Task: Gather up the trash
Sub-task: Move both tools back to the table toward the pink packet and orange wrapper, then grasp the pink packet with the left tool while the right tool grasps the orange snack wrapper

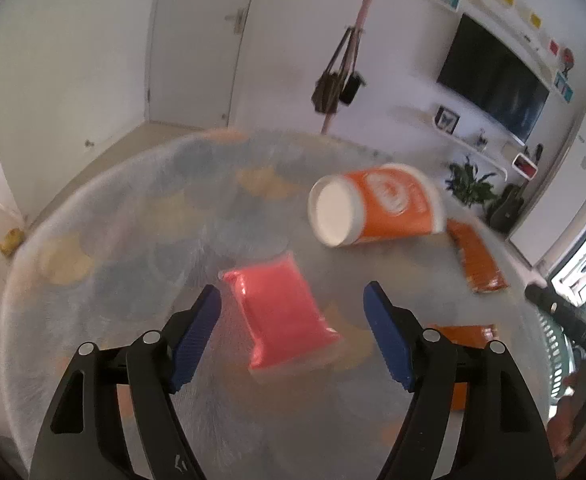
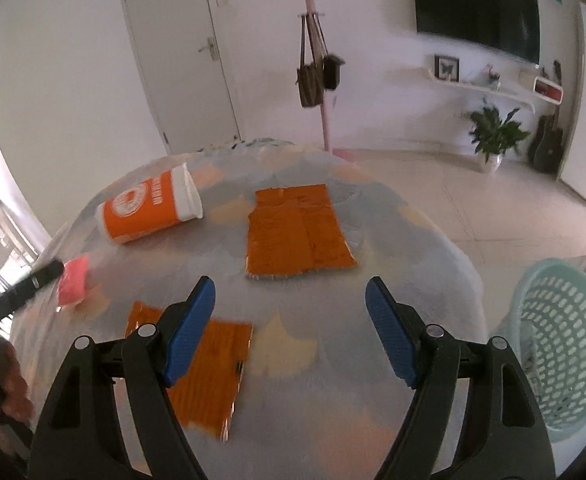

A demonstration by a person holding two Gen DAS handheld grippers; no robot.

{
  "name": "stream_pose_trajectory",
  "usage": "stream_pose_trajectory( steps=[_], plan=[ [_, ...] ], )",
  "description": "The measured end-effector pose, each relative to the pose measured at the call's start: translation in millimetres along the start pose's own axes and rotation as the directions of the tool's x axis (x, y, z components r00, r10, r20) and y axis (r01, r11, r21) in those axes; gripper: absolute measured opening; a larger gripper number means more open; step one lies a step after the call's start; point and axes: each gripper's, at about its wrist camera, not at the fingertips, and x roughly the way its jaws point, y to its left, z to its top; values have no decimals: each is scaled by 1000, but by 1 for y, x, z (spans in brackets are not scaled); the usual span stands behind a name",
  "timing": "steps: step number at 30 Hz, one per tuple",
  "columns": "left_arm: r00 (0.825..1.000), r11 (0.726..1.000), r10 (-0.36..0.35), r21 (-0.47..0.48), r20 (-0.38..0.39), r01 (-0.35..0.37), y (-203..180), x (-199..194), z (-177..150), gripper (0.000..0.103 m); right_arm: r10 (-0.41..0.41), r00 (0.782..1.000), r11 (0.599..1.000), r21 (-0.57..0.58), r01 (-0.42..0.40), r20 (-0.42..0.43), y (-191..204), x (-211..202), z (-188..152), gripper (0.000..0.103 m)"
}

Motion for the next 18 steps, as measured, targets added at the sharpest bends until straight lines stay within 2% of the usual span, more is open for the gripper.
stream_pose_trajectory(
  steps=[2,3,5,7,9,10,11,12,14,18],
  plan=[
    [1000,999,25,-21,-12,-25,6,6,0,71,-5,1000,1000,-20,5,-16,5,13,11,74],
    [1000,1000,12,-22,1,-12,6,4,2,71,-16,1000,999,-31,16,-18,8,17,14,74],
    [1000,1000,10,-1,-6,-10,3,5,2,70,-32,999,998,-60,31,-21,14,29,22,79],
    [999,999,27,19,-27,-27,-2,9,2,70,-99,995,993,-64,98,-14,15,41,28,83],
    [998,998,47,34,-34,-45,-6,11,4,68,-121,993,990,-75,119,-14,16,51,29,83],
    [998,998,55,35,-34,-54,-7,12,3,61,-122,992,990,-75,120,-20,16,56,29,83],
    [998,998,49,34,-39,-47,-8,14,4,48,-119,992,991,-70,117,-30,15,60,28,83],
    [998,999,45,29,-40,-43,-8,15,2,47,-112,993,992,-63,109,-41,13,64,28,83],
    [999,999,36,9,-34,-36,-3,14,1,37,-107,992,993,-52,103,-64,11,70,28,84],
    [1000,999,-17,-48,-19,16,7,12,-2,36,-85,992,996,-12,85,-93,1,77,34,85]
  ],
)
